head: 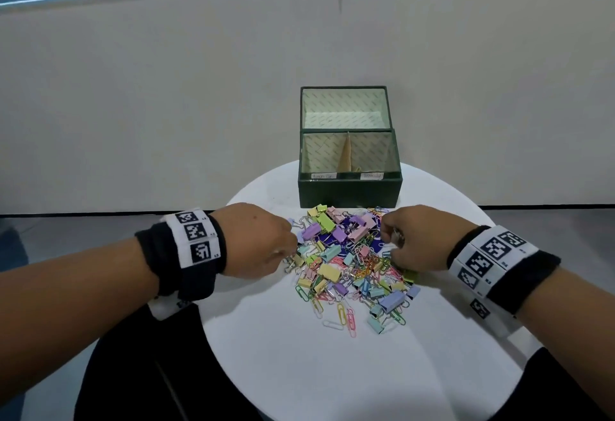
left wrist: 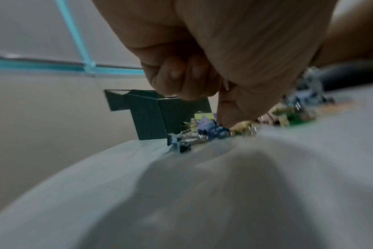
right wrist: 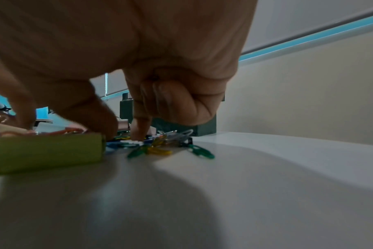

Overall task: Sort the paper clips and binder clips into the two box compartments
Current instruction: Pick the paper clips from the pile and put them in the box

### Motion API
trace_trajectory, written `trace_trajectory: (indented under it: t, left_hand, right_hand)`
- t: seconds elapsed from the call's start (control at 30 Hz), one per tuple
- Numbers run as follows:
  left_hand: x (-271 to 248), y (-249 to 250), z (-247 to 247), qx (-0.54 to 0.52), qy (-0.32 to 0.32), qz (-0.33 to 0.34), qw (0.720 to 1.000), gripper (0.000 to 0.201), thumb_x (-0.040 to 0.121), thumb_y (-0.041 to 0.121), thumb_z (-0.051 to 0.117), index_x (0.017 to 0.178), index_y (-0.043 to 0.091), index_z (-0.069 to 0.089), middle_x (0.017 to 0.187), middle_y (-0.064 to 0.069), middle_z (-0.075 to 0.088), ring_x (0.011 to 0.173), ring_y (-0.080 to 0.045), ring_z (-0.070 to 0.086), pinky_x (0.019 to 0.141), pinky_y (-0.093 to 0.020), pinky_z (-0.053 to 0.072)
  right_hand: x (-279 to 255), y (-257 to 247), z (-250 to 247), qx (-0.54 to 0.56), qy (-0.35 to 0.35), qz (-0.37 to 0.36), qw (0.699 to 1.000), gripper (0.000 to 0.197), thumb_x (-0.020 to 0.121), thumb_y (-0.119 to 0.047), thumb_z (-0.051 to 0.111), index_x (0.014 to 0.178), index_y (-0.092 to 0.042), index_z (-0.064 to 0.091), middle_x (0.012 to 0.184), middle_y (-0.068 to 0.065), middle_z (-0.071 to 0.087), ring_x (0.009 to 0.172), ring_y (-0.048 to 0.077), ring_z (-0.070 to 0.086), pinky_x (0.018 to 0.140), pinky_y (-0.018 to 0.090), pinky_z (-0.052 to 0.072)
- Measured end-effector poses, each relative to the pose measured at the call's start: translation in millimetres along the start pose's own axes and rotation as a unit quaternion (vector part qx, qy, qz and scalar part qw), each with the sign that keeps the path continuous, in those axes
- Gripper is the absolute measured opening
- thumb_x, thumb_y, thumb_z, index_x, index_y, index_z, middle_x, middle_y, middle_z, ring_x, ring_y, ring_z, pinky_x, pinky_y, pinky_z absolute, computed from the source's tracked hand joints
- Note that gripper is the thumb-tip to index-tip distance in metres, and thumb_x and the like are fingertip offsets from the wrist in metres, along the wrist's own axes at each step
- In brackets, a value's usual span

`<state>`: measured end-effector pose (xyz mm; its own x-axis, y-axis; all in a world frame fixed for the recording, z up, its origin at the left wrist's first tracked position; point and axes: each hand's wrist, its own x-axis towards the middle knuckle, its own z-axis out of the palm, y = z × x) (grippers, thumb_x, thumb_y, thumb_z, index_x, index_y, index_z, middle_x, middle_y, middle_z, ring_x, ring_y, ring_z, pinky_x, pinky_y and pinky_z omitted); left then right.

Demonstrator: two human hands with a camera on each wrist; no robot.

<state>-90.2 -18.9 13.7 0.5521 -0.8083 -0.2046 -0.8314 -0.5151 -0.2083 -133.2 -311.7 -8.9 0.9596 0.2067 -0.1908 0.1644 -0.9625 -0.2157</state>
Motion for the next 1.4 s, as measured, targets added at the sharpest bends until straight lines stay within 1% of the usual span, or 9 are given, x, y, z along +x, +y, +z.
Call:
trace_trajectory:
  t: [0.17,0.4,0.57,0.67,0.77,0.93,1.07,1.3,1.4]
  left_hand:
    - [30,-14,-46,-0.232,0.067,-0.104,0.965,0.008,0.095,0.036,0.054,0.089,0.034,0.059,0.069,0.019,0.054,0.064,0.006,0.051,0.061,-0.021,0.04]
    - [136,-10,-82,-0.249,0.113,-0.161,0.948,0.011,0.1,0.031,0.048,0.106,0.028,0.057,0.102,0.006,0.064,0.079,-0.008,0.059,0.066,-0.027,0.046]
    - [166,-6,-81,-0.223,0.074,-0.153,0.96,0.06,0.094,0.024,0.057,0.15,0.021,0.035,0.121,-0.003,0.064,0.108,-0.024,0.06,0.083,-0.026,0.043]
    - [156,-12,-82,-0.225,0.104,-0.157,0.956,0.051,0.094,0.02,0.055,0.144,0.024,0.046,0.12,0.005,0.066,0.109,-0.018,0.06,0.095,-0.031,0.047]
    - [122,-17,-82,-0.218,0.146,-0.132,0.956,0.036,0.096,0.024,0.057,0.13,0.031,0.058,0.108,0.014,0.065,0.088,-0.006,0.058,0.085,-0.025,0.046]
    - [51,-20,-50,-0.137,0.075,-0.119,0.98,0.013,0.095,0.035,0.056,0.106,0.037,0.064,0.096,0.018,0.062,0.082,-0.003,0.057,0.078,-0.028,0.053]
    - [26,-20,-17,-0.094,0.03,-0.147,0.984,0.019,0.096,0.039,0.048,0.107,0.038,0.063,0.103,0.016,0.058,0.086,-0.007,0.056,0.079,-0.03,0.052]
    - [28,-14,6,-0.117,0.092,-0.146,0.978,0.03,0.099,0.035,0.046,0.126,0.037,0.057,0.121,0.011,0.054,0.112,-0.013,0.054,0.089,-0.034,0.05]
    - [30,-13,9,-0.132,0.1,-0.144,0.976,0.034,0.1,0.033,0.044,0.133,0.038,0.052,0.123,0.01,0.054,0.115,-0.014,0.052,0.089,-0.033,0.048]
  right_hand:
    - [6,6,7,-0.007,-0.002,-0.005,1.0,0.011,0.085,-0.023,0.057,0.074,-0.026,0.054,0.073,-0.007,0.059,0.07,0.013,0.053,0.062,0.024,0.045]
    - [6,4,5,0.004,-0.022,-0.006,1.0,0.008,0.083,-0.025,0.058,0.077,-0.025,0.053,0.074,-0.005,0.059,0.07,0.016,0.053,0.066,0.028,0.049]
    - [8,6,7,0.027,0.021,-0.008,0.999,0.003,0.083,-0.024,0.055,0.083,-0.021,0.057,0.078,0.0,0.062,0.075,0.022,0.06,0.068,0.035,0.055]
    - [9,6,9,0.04,0.063,-0.014,0.997,0.005,0.087,-0.024,0.053,0.082,-0.025,0.054,0.076,-0.004,0.06,0.072,0.019,0.059,0.064,0.032,0.055]
    - [7,5,4,0.058,0.114,-0.017,0.992,0.01,0.093,-0.026,0.051,0.082,-0.026,0.051,0.077,-0.005,0.059,0.069,0.017,0.058,0.061,0.031,0.052]
    - [18,-4,-34,0.041,0.204,-0.037,0.977,0.01,0.096,-0.024,0.049,0.086,-0.021,0.05,0.077,-0.003,0.054,0.065,0.016,0.055,0.061,0.034,0.051]
    - [57,-8,-64,-0.011,0.252,-0.026,0.967,0.005,0.097,-0.023,0.049,0.092,-0.02,0.049,0.09,0.0,0.052,0.07,0.017,0.053,0.062,0.03,0.043]
    - [98,-5,-80,-0.097,0.137,0.045,0.985,0.034,0.099,-0.041,0.05,0.111,-0.016,0.069,0.103,0.006,0.066,0.086,0.022,0.062,0.075,0.034,0.052]
    - [87,-6,-82,-0.077,0.181,0.028,0.98,0.027,0.098,-0.035,0.053,0.111,-0.02,0.07,0.105,0.003,0.064,0.088,0.022,0.062,0.075,0.032,0.048]
